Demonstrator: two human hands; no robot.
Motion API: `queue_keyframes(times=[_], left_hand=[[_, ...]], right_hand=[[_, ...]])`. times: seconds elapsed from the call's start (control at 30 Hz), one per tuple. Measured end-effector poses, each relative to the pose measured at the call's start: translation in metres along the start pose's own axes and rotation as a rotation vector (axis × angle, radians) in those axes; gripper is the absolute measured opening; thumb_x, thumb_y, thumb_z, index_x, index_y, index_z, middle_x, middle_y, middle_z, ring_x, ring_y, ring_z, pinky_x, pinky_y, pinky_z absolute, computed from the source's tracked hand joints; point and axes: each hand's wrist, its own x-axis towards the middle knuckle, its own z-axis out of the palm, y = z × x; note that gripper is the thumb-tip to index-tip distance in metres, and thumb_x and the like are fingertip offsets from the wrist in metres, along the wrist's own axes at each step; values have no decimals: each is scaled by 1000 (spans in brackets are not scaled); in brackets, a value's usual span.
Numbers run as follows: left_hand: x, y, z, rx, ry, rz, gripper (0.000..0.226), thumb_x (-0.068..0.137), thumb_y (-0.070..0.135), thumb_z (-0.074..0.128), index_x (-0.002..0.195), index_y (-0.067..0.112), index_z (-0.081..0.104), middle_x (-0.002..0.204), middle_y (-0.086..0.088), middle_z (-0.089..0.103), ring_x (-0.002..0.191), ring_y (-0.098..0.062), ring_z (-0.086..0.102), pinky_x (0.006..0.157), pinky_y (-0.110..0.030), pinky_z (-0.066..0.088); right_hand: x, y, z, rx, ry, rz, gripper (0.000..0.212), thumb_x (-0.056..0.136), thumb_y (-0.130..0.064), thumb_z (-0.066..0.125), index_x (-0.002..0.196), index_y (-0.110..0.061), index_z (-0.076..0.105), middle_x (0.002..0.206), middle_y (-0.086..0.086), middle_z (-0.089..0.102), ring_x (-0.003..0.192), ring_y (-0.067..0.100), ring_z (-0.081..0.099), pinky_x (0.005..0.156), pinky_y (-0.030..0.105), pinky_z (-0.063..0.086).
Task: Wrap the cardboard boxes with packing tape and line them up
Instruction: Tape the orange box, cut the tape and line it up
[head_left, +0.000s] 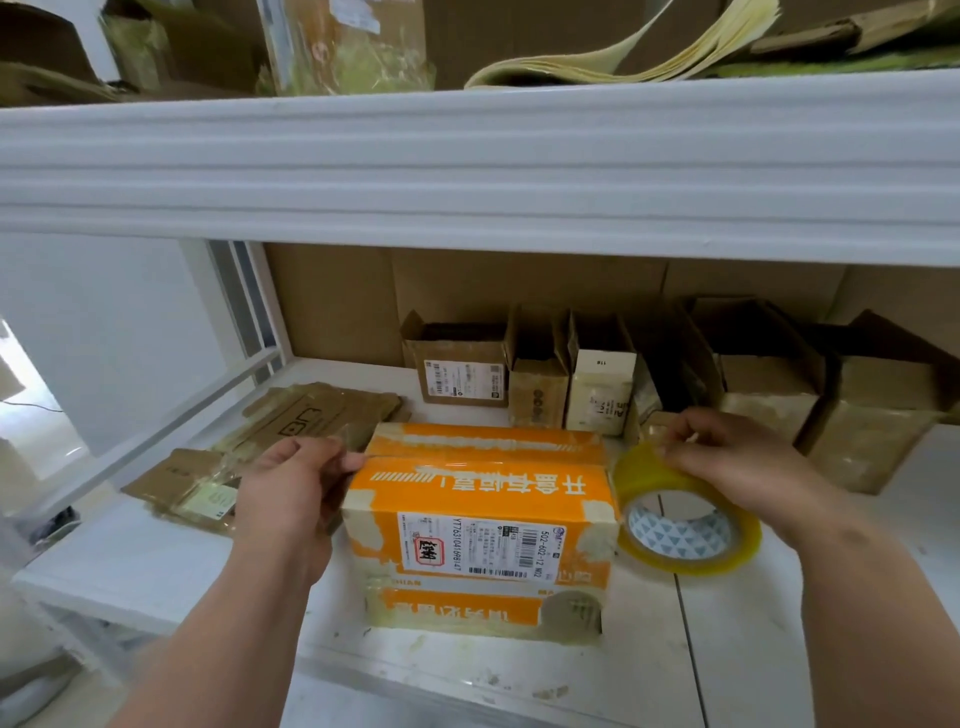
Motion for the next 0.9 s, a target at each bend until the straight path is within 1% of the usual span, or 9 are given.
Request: queue_keyframes(times=[0.17, 0.27, 0.43, 0.53, 0.63, 0.7, 0.77, 0.83, 0.9], left_hand=[[4, -3, -3, 36, 48, -32, 18, 90, -4, 58, 76, 7, 58, 63, -7, 60, 58, -21, 55, 59, -34, 44], [1, -8, -5, 71, 59, -119, 9, 91, -1, 60, 84, 3, 62, 77, -13, 65, 69, -26, 60, 67, -40, 50], [1, -9, -4, 180, 43, -186, 13, 89, 4, 64, 78, 8, 61, 72, -9, 63, 68, -22, 57, 69, -37, 49], [4, -8, -8, 233, -5, -178, 19, 93, 6, 61, 79, 16, 55, 70, -6, 61, 63, -19, 53, 60, -32, 46], [3, -7, -8, 411, -82, -50, 21, 98, 7, 54, 81, 11, 66, 66, -6, 67, 59, -18, 56, 53, -27, 42], [0, -3, -9, 551, -96, 39, 27, 99, 10, 53, 81, 12, 72, 66, -3, 71, 65, -19, 61, 59, -28, 45], [2, 1, -11, 626, -125, 55, 33, 100, 19, 52, 78, 20, 77, 76, -8, 74, 79, -24, 66, 73, -32, 49], [4, 6, -13, 646, -151, 33, 32, 97, 38, 55, 79, 24, 77, 87, -12, 74, 89, -28, 66, 90, -45, 52], [3, 11, -12, 791, -167, 68, 46, 90, 63, 56, 85, 20, 74, 89, -9, 74, 89, -27, 66, 91, -47, 51]], right_hand=[[-5, 0, 0, 9, 1, -3, 11, 87, -31, 70, 82, -24, 63, 87, 8, 64, 83, 24, 59, 68, 34, 41], [-6, -1, 2, -2, -4, -1, 11, 87, -32, 70, 82, -25, 62, 87, 5, 63, 83, 21, 58, 67, 33, 41], [-6, -1, 6, -13, 22, 9, 12, 86, -32, 71, 84, -26, 62, 90, 4, 62, 83, 19, 56, 69, 33, 42], [-9, -4, 10, -25, 46, 15, 13, 85, -34, 71, 84, -26, 60, 89, 4, 61, 81, 18, 55, 67, 33, 42], [-11, -9, 11, -46, 44, 8, 12, 85, -34, 69, 84, -27, 59, 84, 3, 60, 78, 16, 53, 66, 32, 42], [-11, -13, 12, -70, 42, 4, 11, 85, -33, 68, 84, -29, 58, 82, 0, 58, 78, 15, 53, 69, 34, 44], [-11, -15, 13, -102, 38, 2, 10, 86, -33, 66, 86, -31, 57, 83, -5, 57, 79, 14, 52, 72, 34, 44], [-11, -16, 15, -136, 38, -10, 9, 86, -33, 65, 90, -31, 57, 84, -9, 56, 79, 11, 51, 70, 32, 43], [-12, -17, 16, -169, 40, -20, 9, 86, -33, 63, 91, -31, 56, 85, -10, 55, 79, 10, 51, 64, 30, 41]])
